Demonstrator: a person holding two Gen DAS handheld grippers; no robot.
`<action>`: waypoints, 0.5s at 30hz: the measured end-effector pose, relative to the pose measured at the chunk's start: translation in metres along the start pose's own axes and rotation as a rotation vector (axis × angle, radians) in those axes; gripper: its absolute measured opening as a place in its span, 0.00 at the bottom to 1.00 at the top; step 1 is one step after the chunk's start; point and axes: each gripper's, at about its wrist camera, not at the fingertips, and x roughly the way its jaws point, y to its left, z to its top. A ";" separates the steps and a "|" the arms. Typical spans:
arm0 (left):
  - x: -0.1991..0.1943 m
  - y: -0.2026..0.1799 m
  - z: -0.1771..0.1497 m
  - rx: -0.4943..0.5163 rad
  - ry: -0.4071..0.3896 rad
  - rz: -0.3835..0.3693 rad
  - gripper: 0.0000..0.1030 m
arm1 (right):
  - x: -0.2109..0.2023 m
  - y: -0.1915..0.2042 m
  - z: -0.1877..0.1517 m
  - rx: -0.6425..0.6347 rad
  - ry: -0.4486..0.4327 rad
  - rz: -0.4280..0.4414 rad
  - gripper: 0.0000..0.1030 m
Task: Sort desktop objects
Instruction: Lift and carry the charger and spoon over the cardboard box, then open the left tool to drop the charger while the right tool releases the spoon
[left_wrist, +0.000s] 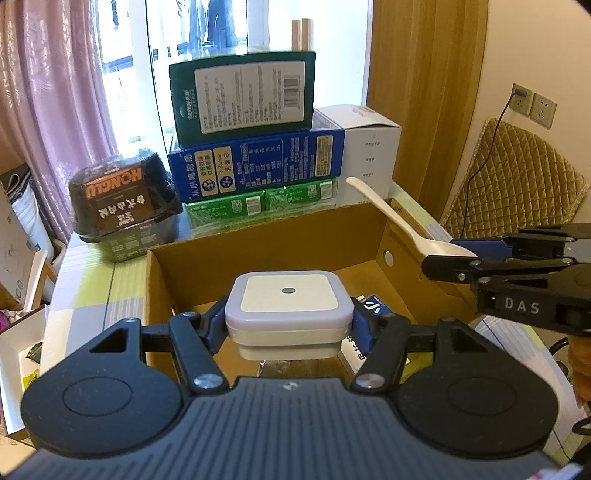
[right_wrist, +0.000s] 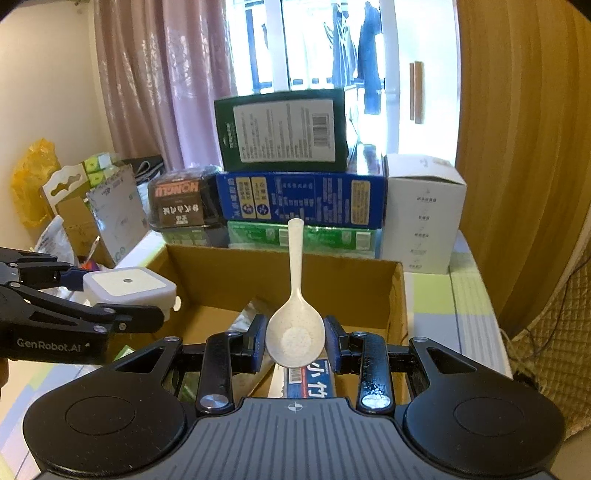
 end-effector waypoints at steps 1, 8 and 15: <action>0.004 0.000 -0.001 0.001 0.003 -0.001 0.59 | 0.004 -0.001 0.000 0.005 0.004 0.002 0.29; 0.021 -0.001 -0.004 0.008 0.022 -0.019 0.59 | 0.018 -0.003 -0.001 0.014 0.016 0.004 0.29; 0.031 0.000 -0.002 0.008 0.023 -0.023 0.59 | 0.022 -0.003 0.001 0.014 0.011 0.002 0.29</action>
